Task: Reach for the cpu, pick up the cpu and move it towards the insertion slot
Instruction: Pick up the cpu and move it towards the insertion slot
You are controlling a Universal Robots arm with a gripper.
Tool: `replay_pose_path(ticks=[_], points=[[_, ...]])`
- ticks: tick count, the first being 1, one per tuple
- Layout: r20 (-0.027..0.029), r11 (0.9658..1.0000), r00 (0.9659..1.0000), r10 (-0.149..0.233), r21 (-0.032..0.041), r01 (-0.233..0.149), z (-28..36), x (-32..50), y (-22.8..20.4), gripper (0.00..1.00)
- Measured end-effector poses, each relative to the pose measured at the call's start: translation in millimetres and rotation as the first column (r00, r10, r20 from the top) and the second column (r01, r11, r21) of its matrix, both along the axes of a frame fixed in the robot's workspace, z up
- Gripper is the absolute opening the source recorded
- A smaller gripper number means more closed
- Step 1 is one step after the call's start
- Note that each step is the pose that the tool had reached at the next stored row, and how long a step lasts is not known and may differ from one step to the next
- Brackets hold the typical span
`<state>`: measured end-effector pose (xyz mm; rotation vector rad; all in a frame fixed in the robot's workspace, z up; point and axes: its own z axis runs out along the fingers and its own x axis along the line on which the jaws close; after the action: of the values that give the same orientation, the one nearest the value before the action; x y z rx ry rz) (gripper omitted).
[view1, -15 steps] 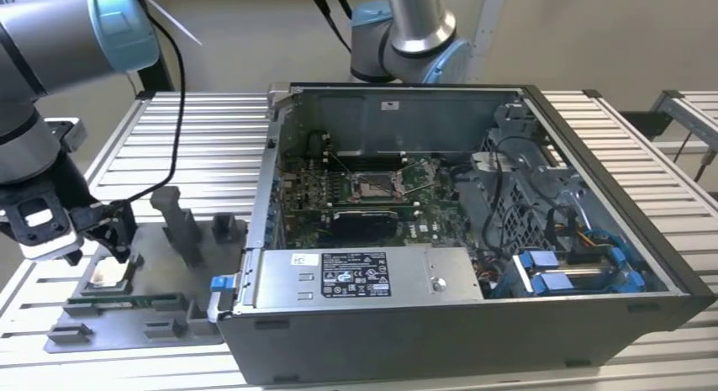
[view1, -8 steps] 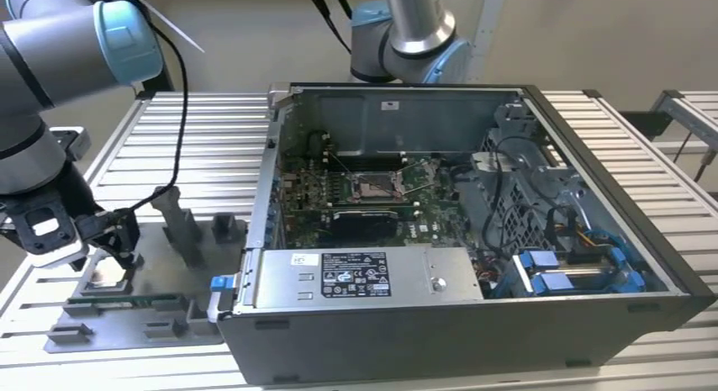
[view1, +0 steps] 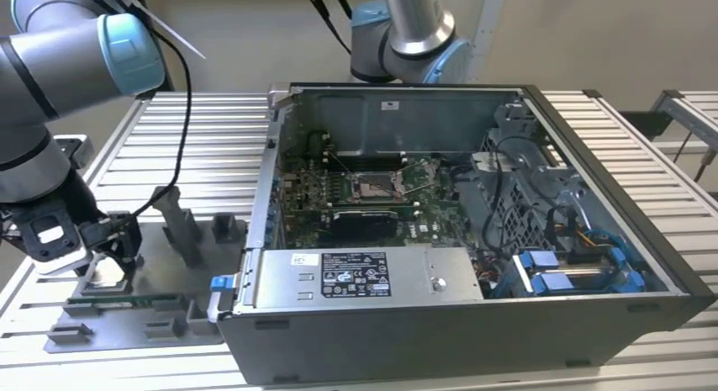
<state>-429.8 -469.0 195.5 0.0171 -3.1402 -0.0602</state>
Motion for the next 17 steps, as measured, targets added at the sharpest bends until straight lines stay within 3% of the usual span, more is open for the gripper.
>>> replay_pose_path(ticks=[13, 17], points=[[0.0001, 1.0000, 1.0000, 0.000, 0.0001, 0.000, -10.8, -0.3, 0.4, 1.00], [-0.0001, 1.0000, 1.0000, 0.000, -0.0001, 0.000, -11.2, -0.4, 0.4, 1.00]])
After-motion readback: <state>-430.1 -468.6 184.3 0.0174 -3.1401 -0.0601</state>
